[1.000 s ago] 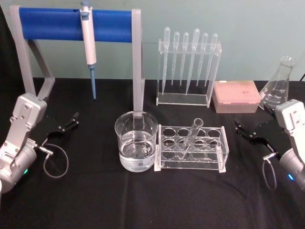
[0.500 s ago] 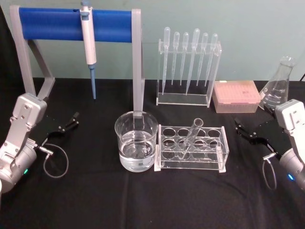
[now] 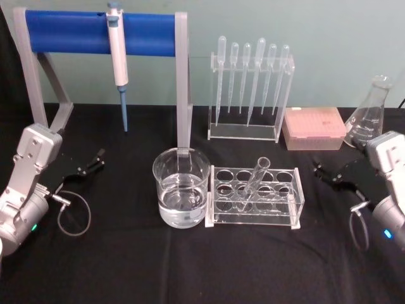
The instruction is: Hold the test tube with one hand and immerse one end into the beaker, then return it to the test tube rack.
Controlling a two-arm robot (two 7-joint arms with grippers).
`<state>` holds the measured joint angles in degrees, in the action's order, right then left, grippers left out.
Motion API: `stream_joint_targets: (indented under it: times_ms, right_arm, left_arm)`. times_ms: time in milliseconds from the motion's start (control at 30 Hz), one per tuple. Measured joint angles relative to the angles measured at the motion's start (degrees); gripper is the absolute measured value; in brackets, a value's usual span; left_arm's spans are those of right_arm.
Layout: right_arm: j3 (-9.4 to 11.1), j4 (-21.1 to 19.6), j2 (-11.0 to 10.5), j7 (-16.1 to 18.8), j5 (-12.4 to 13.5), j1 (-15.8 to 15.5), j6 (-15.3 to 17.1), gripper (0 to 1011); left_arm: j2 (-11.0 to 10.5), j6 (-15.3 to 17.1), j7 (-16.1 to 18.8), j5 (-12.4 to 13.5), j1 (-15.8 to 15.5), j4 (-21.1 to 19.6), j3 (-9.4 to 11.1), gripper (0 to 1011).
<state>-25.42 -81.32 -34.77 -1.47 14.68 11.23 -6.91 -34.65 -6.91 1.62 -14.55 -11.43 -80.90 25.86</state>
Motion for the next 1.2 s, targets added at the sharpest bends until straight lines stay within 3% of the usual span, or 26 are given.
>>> stream_joint_targets:
  times_ms: [267,467,600,767,933,1200]
  right_arm:
    - [3.8,-5.4,-1.9,1.5,1.9,-2.5,-0.4,1004]
    - [7.8,-10.9,-3.9,4.5,5.9,-6.3,-1.8,1004]
    - [8.8,-12.8,-4.8,7.7,8.0,-8.6,-3.7,1004]
    - [8.8,-13.8,-5.5,13.9,10.7,-11.5,-7.5,1004]
    - [7.9,-14.0,-5.8,19.0,11.6,-12.8,-10.5,1004]
    - [6.4,-13.5,-6.0,25.5,12.2,-12.5,-11.2,1004]
  left_arm:
    - [0.0,0.0,0.0,0.0,0.0,0.0,0.0,1000]
    - [0.0,0.0,0.0,0.0,0.0,0.0,0.0,1000]
    - [0.0,0.0,0.0,0.0,0.0,0.0,0.0,1000]
    - [0.0,0.0,0.0,0.0,0.0,0.0,0.0,1000]
    - [0.0,0.0,0.0,0.0,0.0,0.0,0.0,1000]
    - [0.0,0.0,0.0,0.0,0.0,0.0,0.0,1000]
